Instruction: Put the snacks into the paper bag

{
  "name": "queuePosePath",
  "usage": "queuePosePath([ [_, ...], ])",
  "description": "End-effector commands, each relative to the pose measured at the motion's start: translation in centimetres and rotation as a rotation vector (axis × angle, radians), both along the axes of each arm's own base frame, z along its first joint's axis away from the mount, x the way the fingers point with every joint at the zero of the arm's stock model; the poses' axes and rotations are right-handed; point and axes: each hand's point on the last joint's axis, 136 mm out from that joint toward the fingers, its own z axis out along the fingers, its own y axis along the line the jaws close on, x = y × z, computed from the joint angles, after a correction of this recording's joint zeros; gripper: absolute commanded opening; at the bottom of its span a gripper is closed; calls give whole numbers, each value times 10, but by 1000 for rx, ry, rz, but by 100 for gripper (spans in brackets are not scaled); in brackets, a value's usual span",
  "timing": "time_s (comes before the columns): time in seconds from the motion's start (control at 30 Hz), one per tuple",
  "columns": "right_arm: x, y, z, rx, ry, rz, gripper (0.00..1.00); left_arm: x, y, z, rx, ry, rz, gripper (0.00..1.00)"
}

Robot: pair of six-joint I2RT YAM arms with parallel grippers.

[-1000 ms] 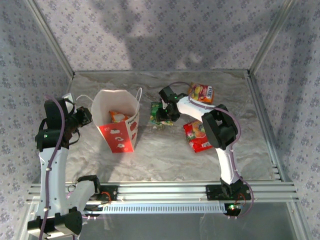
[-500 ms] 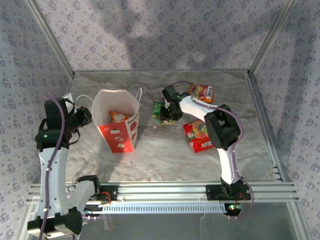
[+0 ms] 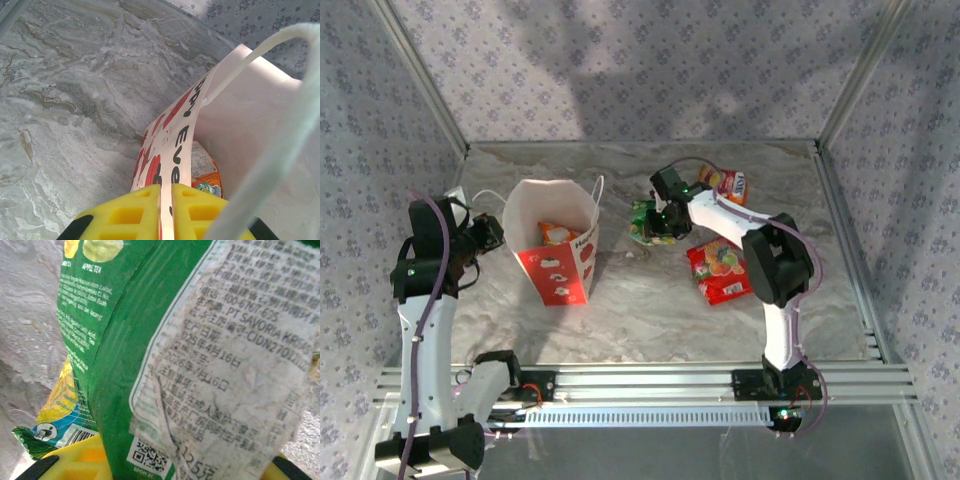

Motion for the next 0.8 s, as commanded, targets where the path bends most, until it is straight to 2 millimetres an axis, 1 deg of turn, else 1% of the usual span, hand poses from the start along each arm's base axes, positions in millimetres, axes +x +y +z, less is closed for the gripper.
queuePosePath([
  [0.0,1,-5,36,29,-65,13,34,-6,4,10,17,-23,16,14],
  [0.1,-1,-9,52,32,-71,14,34,-6,3,15,16,-18,14,13],
  [0.13,-1,-11,61,31,-74,15,34,-7,3,18,11,-19,15,13],
  [0.3,5,-18,122,25,-179,35,34,-16,4,29,22,-51,29,13],
  [0.37,4,-19,144,43,-224,37,33,-20,5,31,24,-63,37,13],
  [0.4,3,-20,151,52,-241,36,33,-21,5,31,24,-64,37,13],
  [0.47,0,-22,166,76,-278,29,32,-22,6,28,27,-54,40,13],
  [0.6,-7,-22,186,126,-328,27,32,-23,7,20,32,-31,43,13],
  [0.67,-10,-24,196,136,-350,31,32,-22,6,19,28,-24,39,13],
  [0.77,-16,-25,211,152,-373,43,32,-24,5,23,28,-33,36,13],
])
